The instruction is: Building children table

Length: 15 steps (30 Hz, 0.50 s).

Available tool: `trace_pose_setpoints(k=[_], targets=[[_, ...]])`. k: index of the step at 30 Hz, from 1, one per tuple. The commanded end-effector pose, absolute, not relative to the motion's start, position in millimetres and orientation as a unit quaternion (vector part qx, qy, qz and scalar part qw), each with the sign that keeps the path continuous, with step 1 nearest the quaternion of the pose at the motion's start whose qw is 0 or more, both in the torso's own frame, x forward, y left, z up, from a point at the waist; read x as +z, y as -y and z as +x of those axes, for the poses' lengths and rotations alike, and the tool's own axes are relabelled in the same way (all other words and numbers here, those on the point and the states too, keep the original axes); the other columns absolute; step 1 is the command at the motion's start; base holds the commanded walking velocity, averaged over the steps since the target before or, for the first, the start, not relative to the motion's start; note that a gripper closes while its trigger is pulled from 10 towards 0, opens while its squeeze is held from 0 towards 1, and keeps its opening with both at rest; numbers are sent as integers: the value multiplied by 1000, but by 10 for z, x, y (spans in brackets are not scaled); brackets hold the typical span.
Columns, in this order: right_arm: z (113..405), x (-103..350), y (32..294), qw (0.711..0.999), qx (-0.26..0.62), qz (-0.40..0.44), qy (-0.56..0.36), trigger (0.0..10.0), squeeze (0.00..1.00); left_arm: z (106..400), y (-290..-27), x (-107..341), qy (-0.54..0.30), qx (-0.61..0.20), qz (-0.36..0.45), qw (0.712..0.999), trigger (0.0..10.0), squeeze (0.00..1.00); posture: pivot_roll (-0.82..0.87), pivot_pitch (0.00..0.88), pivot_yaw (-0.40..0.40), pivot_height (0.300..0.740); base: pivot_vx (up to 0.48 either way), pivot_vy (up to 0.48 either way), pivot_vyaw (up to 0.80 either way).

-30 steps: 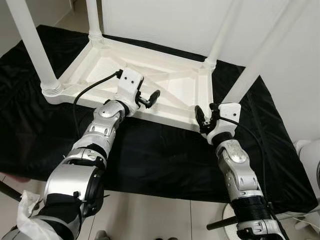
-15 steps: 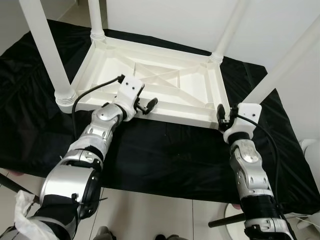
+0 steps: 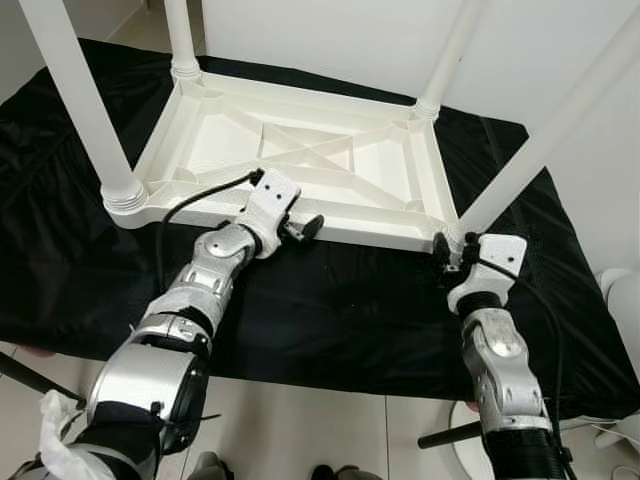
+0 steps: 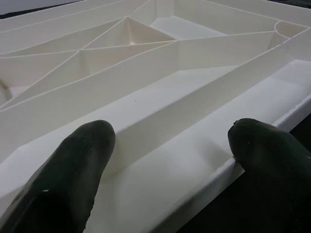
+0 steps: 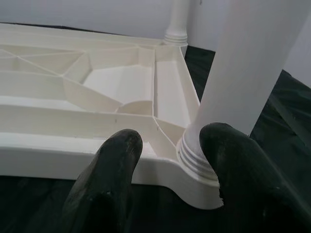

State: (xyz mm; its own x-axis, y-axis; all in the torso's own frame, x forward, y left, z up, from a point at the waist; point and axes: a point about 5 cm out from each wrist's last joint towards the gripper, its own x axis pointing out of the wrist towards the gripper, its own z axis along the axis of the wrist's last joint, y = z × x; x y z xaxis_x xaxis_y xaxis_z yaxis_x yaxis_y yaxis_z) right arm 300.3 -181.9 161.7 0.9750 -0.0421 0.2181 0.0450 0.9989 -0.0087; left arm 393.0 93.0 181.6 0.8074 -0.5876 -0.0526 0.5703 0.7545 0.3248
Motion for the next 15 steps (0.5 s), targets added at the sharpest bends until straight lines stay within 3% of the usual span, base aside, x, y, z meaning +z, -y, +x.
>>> trace_pose_setpoints(k=[1, 15], targets=[[2973, 1595, 1834, 994, -22, -4, 103, 10000, 0, 3818, -793, 1663, -10, -418, 175, 892, 10000, 0, -127, 143, -99, 740, 0, 0, 0], [2926, 1555, 1835, 995, -29, -2, 96, 10000, 0, 3812, -791, 1529, -55, -409, 188, 891, 10000, 0, -124, 135, -63, 740, 0, 0, 0]])
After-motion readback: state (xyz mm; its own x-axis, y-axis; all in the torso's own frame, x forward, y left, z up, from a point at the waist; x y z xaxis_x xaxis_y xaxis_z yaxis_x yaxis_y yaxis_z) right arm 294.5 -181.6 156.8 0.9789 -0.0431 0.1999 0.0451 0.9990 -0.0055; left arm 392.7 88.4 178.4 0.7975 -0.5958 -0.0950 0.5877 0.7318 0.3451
